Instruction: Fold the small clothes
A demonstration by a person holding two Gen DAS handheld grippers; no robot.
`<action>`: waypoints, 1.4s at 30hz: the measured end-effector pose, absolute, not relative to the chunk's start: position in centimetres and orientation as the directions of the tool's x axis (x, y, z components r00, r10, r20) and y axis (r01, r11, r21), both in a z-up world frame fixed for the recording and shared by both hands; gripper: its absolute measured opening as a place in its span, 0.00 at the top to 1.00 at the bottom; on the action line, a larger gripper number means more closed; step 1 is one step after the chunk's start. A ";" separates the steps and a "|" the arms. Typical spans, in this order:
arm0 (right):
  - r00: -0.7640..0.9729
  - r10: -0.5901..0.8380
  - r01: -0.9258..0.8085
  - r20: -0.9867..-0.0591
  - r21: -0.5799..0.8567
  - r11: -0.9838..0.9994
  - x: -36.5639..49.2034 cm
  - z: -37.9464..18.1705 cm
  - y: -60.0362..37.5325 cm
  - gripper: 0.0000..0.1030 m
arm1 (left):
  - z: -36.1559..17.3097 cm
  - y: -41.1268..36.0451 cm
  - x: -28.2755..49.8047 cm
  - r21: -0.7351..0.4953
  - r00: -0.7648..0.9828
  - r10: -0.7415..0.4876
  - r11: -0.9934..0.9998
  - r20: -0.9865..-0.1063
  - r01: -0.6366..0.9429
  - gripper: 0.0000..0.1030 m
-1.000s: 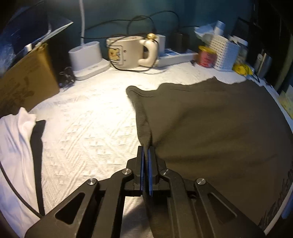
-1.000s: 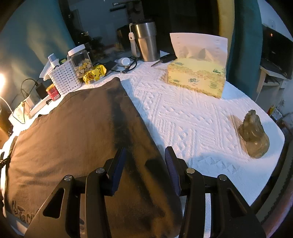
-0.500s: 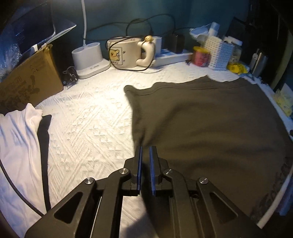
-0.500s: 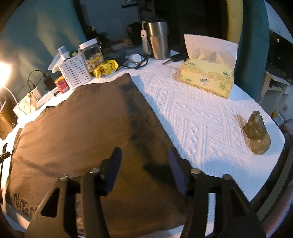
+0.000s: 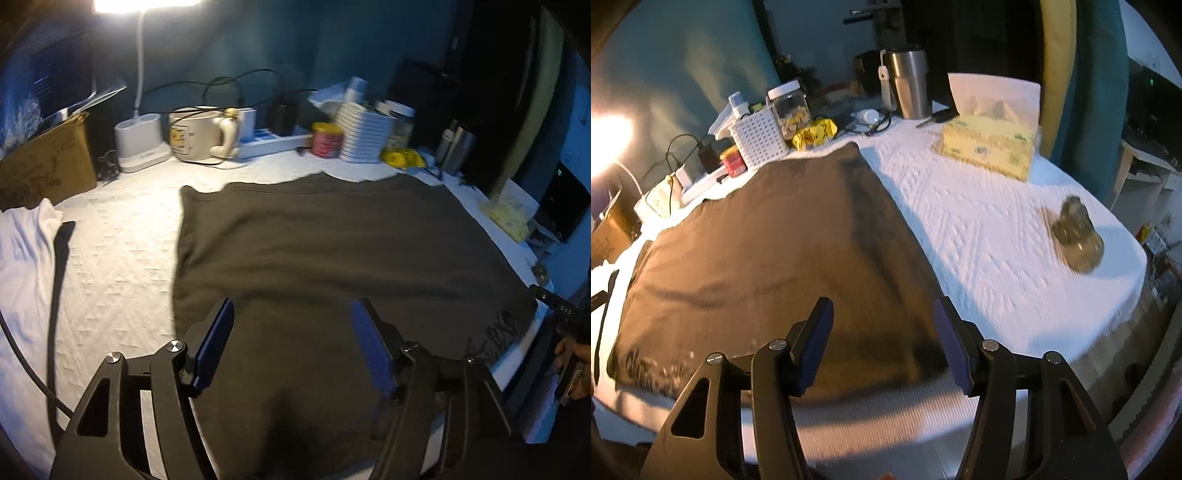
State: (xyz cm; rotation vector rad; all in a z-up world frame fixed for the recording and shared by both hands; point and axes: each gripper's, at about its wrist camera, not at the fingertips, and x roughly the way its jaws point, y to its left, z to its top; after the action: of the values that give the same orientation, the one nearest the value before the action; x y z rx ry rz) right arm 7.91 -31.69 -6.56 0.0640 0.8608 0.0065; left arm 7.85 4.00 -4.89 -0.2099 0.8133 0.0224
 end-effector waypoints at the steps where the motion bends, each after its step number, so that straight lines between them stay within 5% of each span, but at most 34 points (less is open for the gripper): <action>1: 0.649 0.031 0.024 -0.760 0.061 0.998 7.5 -6.7 -31.9 0.40 | -5.0 3.4 7.8 -0.179 0.681 -0.072 0.980 -0.729 -0.089 0.35; 10: 0.675 0.064 0.015 -0.735 0.100 0.995 4.3 -7.3 -33.6 0.40 | -4.9 0.5 6.7 -0.141 0.666 -0.072 0.989 -0.742 -0.050 0.35; 17: 0.590 0.094 0.035 -0.802 0.142 0.989 4.4 -8.5 -32.5 0.40 | -3.9 0.9 5.0 -0.080 0.737 0.020 0.992 -0.675 -0.100 0.11; 24: 0.584 0.093 0.070 -0.806 0.164 0.984 5.3 -8.5 -31.4 0.40 | -3.8 2.3 5.1 -0.144 0.760 -0.044 0.987 -0.648 -0.065 0.10; 34: 0.596 0.137 0.058 -0.791 0.213 0.975 9.1 -8.8 -30.1 0.40 | -5.0 3.9 7.0 -0.057 0.746 0.058 0.990 -0.663 -0.128 0.10; 42: 0.608 0.171 0.052 -0.776 0.254 0.966 13.1 -9.4 -28.7 0.40 | -6.1 6.2 9.6 -0.164 0.689 -0.009 0.974 -0.724 -0.159 0.10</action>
State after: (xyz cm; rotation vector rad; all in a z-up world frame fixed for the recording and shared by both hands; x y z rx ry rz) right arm 13.10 -28.68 -9.36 0.2625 0.9179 0.0700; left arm 9.55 6.16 -6.05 -0.2214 0.8075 0.0844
